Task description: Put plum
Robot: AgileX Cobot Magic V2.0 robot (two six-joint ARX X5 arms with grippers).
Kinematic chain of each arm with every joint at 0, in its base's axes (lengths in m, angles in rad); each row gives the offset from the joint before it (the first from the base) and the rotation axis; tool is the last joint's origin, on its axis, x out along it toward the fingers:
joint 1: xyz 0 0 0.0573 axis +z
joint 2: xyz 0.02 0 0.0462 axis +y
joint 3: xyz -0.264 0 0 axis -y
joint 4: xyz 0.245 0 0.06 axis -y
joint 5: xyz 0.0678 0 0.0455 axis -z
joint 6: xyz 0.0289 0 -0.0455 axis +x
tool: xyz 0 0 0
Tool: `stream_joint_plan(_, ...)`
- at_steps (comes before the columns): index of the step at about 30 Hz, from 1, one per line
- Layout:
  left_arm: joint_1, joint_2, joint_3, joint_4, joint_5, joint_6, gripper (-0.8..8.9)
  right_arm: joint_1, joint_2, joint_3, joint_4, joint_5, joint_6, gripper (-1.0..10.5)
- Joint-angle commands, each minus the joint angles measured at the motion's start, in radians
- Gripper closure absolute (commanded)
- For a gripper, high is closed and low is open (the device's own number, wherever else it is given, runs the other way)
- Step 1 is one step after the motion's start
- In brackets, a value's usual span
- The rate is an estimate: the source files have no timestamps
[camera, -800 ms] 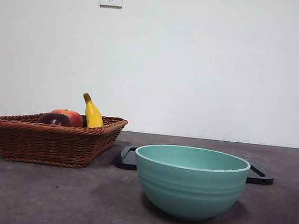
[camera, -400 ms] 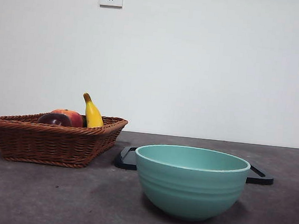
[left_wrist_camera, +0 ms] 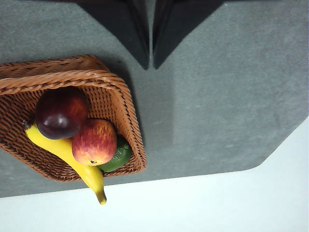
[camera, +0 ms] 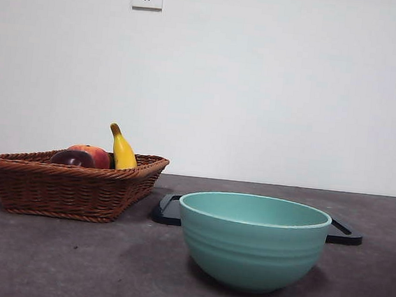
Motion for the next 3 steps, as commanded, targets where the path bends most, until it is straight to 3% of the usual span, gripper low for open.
stream_joint_plan(1, 0.002, -0.002, -0.02, -0.009, -0.003, -0.002, 8.04, -0.002, -0.003, -0.005, 0.009, -0.001, -0.003, 9.4)
stream_joint_plan(3, 0.002, -0.002, -0.02, -0.009, -0.003, -0.002, 8.04, -0.002, -0.003, -0.005, 0.009, -0.001, -0.003, 9.4)
